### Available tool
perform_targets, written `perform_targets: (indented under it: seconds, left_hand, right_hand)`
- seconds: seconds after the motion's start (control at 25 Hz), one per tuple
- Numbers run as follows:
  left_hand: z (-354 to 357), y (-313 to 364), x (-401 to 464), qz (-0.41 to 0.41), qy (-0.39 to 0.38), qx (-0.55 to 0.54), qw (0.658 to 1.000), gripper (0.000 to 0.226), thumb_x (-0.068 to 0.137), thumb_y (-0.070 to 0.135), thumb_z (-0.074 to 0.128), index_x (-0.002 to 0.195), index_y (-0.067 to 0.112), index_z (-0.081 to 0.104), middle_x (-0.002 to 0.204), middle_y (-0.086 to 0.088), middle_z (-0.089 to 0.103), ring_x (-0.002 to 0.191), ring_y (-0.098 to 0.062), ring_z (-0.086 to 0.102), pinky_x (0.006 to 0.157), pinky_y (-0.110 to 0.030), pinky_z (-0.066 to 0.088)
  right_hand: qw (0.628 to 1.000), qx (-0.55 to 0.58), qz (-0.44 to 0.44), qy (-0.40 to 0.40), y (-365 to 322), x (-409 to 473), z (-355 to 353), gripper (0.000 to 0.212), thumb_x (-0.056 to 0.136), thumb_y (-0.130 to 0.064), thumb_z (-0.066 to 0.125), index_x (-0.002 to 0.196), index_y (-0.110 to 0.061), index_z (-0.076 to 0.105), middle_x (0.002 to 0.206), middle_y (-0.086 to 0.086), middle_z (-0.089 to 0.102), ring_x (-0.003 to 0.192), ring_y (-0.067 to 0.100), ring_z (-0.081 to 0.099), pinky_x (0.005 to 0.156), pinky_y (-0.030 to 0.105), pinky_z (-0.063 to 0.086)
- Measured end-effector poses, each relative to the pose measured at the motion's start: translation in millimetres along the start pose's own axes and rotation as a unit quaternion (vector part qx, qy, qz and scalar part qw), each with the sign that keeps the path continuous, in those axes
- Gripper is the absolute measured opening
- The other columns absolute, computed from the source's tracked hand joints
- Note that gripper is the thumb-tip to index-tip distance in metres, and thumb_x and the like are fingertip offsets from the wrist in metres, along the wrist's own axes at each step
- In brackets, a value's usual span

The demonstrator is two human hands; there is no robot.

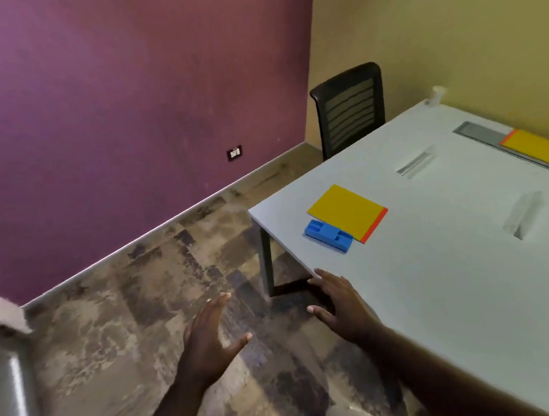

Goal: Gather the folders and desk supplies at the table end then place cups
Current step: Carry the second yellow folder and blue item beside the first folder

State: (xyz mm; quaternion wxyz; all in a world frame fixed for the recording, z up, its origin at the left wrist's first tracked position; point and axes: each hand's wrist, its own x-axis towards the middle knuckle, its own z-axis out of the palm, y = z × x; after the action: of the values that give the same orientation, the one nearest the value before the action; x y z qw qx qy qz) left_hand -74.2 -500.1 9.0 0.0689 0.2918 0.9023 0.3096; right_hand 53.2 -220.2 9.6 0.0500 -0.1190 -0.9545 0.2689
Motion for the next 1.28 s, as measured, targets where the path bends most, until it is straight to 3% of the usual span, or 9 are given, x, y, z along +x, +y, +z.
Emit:
perform_targets:
  seconds: [0.24, 0.56, 0.72, 1.04, 1.28]
  left_hand:
    - [12.3, 13.4, 107.2, 0.084, -0.061, -0.017, 0.994, 0.089, 0.071, 0.051, 0.078, 0.145, 0.027, 0.036, 0.151, 0.005, 0.038, 0.14, -0.016, 0.033, 0.114, -0.049, 0.031]
    - [49.5, 45.9, 259.4, 0.16, -0.126, -0.002, 0.979, 0.084, 0.073, 0.047, 0.079, 0.143, 0.025, 0.038, 0.149, 0.005, 0.042, 0.137, -0.015, 0.038, 0.112, -0.042, 0.035]
    - [64.8, 65.7, 316.3, 0.167, -0.148, -0.011, 0.975, 0.081, 0.074, 0.048, 0.078, 0.142, 0.025, 0.04, 0.148, 0.006, 0.043, 0.135, -0.012, 0.038, 0.112, -0.046, 0.034]
    - [86.0, 50.3, 374.5, 0.167, -0.226, -0.015, 0.96, 0.077, 0.074, 0.042, 0.079, 0.14, 0.024, 0.043, 0.147, 0.006, 0.044, 0.135, -0.013, 0.04, 0.111, -0.049, 0.035]
    - [90.9, 26.9, 413.3, 0.191, -0.271, -0.022, 0.943, 0.076, 0.076, 0.041, 0.078, 0.141, 0.027, 0.041, 0.147, 0.01, 0.042, 0.136, -0.012, 0.038, 0.112, -0.045, 0.035]
  right_hand:
    - [0.989, 0.01, 0.129, 0.066, 41.4, 20.2, -15.2, 0.055, 0.089, -0.057, 0.052, 0.139, -0.035, 0.041, 0.157, -0.008, 0.029, 0.14, 0.016, 0.032, 0.114, 0.04, 0.032]
    - [0.971, 0.032, 0.213, 0.109, 112.4, 94.6, -22.2, 0.058, 0.09, -0.05, 0.057, 0.141, -0.028, 0.042, 0.155, -0.003, 0.034, 0.139, 0.019, 0.036, 0.113, 0.038, 0.034]
    - [0.97, 0.033, 0.221, 0.1, 141.8, 124.0, -25.4, 0.059, 0.09, -0.05, 0.057, 0.141, -0.024, 0.042, 0.155, 0.0, 0.035, 0.139, 0.02, 0.036, 0.114, 0.038, 0.031]
    - [0.948, 0.052, 0.314, 0.013, 168.9, 169.9, 6.0, 0.083, 0.083, -0.044, 0.07, 0.15, -0.023, 0.025, 0.158, -0.001, 0.029, 0.143, 0.019, 0.031, 0.116, 0.035, 0.027]
    - [0.941, -0.009, 0.338, -0.008, 169.7, 199.5, 22.8, 0.08, 0.08, -0.033, 0.074, 0.147, -0.02, 0.032, 0.151, 0.003, 0.039, 0.136, 0.024, 0.039, 0.113, 0.04, 0.033]
